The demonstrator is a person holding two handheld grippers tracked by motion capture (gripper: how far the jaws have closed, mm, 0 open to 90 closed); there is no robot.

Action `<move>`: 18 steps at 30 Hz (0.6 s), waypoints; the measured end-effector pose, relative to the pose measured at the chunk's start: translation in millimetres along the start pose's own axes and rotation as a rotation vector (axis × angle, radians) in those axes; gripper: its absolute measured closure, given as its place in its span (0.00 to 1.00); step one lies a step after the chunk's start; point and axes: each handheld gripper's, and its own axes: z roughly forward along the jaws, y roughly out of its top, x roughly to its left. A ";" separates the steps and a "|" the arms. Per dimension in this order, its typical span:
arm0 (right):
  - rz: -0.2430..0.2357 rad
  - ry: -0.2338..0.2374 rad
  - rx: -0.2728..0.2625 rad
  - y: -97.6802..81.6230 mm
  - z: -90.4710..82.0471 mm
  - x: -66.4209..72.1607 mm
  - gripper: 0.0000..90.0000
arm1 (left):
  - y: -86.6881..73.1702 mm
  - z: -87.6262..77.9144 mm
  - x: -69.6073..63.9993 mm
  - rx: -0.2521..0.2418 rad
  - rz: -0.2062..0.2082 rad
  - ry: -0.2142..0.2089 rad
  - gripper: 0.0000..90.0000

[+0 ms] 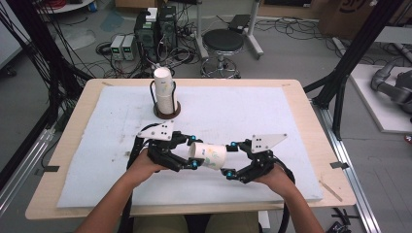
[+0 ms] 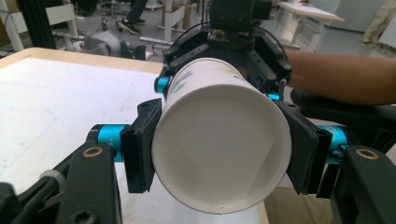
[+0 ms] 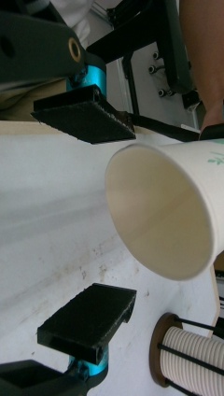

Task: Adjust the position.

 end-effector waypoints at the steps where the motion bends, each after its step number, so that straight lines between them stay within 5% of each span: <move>1: -0.005 0.004 -0.005 0.1 1.0 0.0 0.23 | -0.4 0.0 0.4 -0.002 0.001 -0.003 0.41; 18: 0.011 0.085 -0.126 -0.4 4.9 -2.7 0.30 | -7.0 1.3 0.0 -0.037 0.002 -0.041 0.41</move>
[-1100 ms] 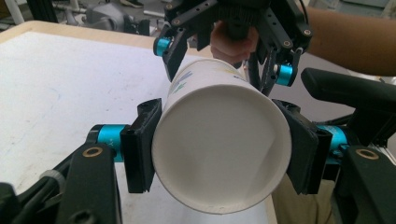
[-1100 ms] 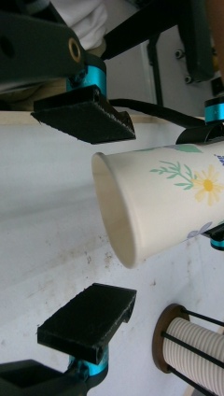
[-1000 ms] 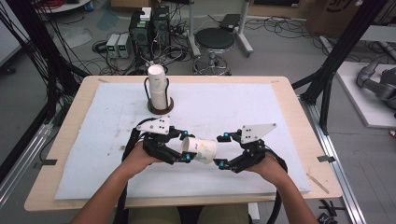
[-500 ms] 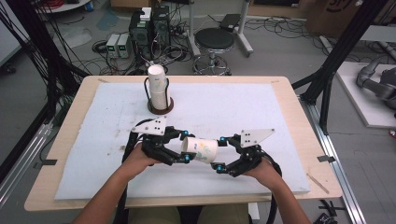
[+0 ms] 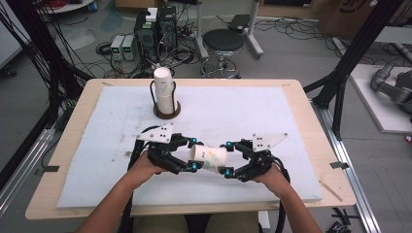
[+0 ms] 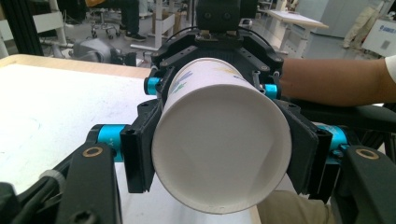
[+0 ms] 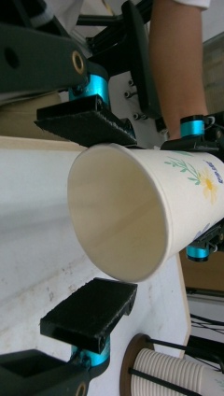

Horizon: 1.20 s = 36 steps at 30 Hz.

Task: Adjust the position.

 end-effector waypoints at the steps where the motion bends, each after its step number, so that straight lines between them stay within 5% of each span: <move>1: 0.002 0.010 -0.006 -0.1 0.0 -0.2 0.31 | -0.3 -0.2 0.3 -0.003 -0.002 -0.002 0.41; 10: 0.020 0.017 -0.032 -0.1 -3.0 -1.7 0.39 | -3.4 0.7 -0.6 -0.004 -0.020 0.015 0.39; 13: 0.012 0.021 -0.011 1.4 -3.8 -1.9 0.39 | -3.2 5.8 -2.2 0.041 -0.069 0.053 0.10; 25: -0.018 -0.035 0.122 15.9 -11.4 -7.2 0.39 | 2.3 -5.7 -2.9 0.162 -0.023 0.137 0.11; 36: -0.097 -0.065 0.270 36.2 -5.5 -7.4 0.39 | 7.5 -7.4 -2.8 0.236 -0.005 0.159 0.13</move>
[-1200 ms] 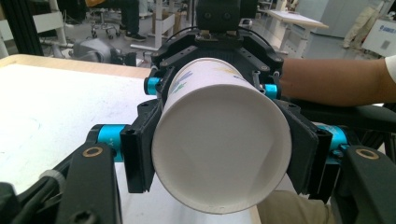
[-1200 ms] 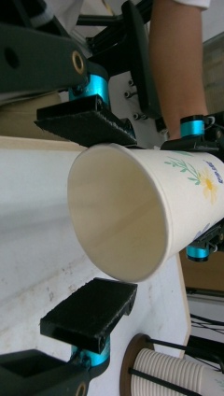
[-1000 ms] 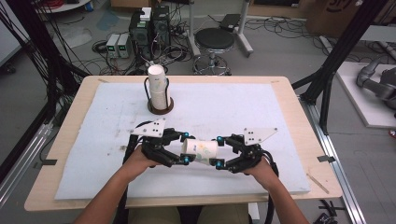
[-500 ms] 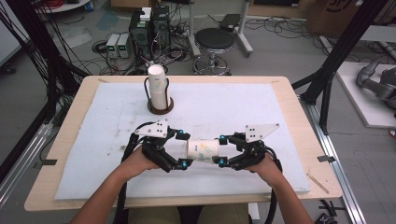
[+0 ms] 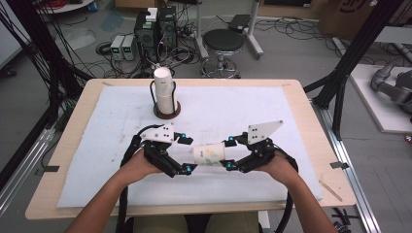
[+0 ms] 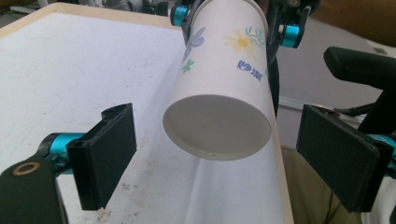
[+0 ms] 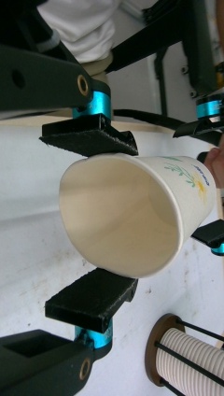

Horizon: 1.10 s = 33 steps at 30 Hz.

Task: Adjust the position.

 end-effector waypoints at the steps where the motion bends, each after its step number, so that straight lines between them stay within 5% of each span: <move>1: -0.006 -0.004 0.013 1.9 0.5 0.4 0.39 | 1.0 -0.2 0.4 0.011 0.010 0.001 0.14; 14: -0.104 -0.011 0.189 26.8 13.8 5.2 0.39 | 6.3 5.8 -1.4 0.112 0.045 0.002 0.15; 33: -0.184 -0.005 0.363 57.8 27.4 7.0 0.38 | 10.5 23.8 -2.8 0.202 0.086 -0.017 0.16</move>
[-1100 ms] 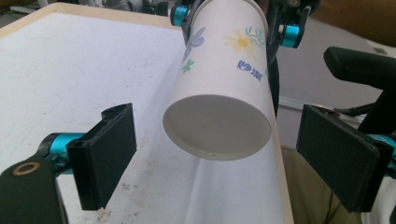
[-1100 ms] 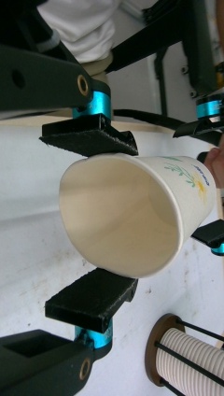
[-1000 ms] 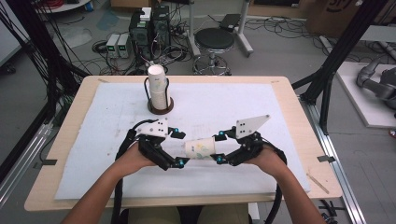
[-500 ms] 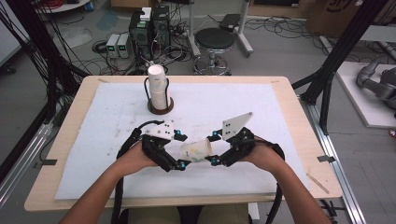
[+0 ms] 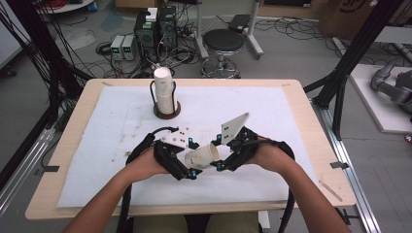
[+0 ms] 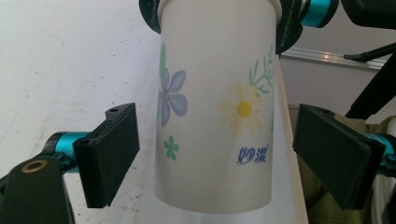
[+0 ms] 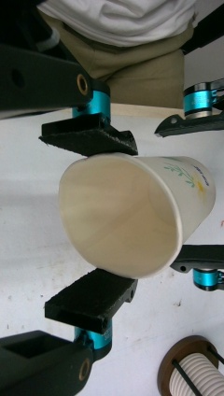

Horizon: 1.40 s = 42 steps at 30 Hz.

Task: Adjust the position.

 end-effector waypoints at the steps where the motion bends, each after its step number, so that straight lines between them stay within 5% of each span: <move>1: -0.004 0.001 0.006 1.5 0.2 -0.1 0.38 | 0.2 0.3 0.0 0.004 0.000 -0.001 0.16; 17: -0.035 0.022 0.115 14.4 8.0 0.3 0.38 | 3.8 10.2 2.0 0.067 0.014 -0.030 0.24; 26: -0.046 0.035 0.130 15.7 12.0 2.6 0.38 | 3.4 14.3 2.6 0.092 0.016 -0.059 0.39; 33: -0.043 0.047 0.126 16.8 12.9 2.7 0.37 | 3.2 14.5 1.9 0.100 0.023 -0.059 0.41; 36: -0.029 0.038 0.098 16.8 11.4 2.5 0.32 | 2.2 12.8 2.7 0.084 0.019 -0.040 0.41; 42: 0.052 -0.016 -0.107 10.6 -3.9 -1.7 0.23 | -9.5 4.9 6.2 0.012 -0.035 -0.011 0.40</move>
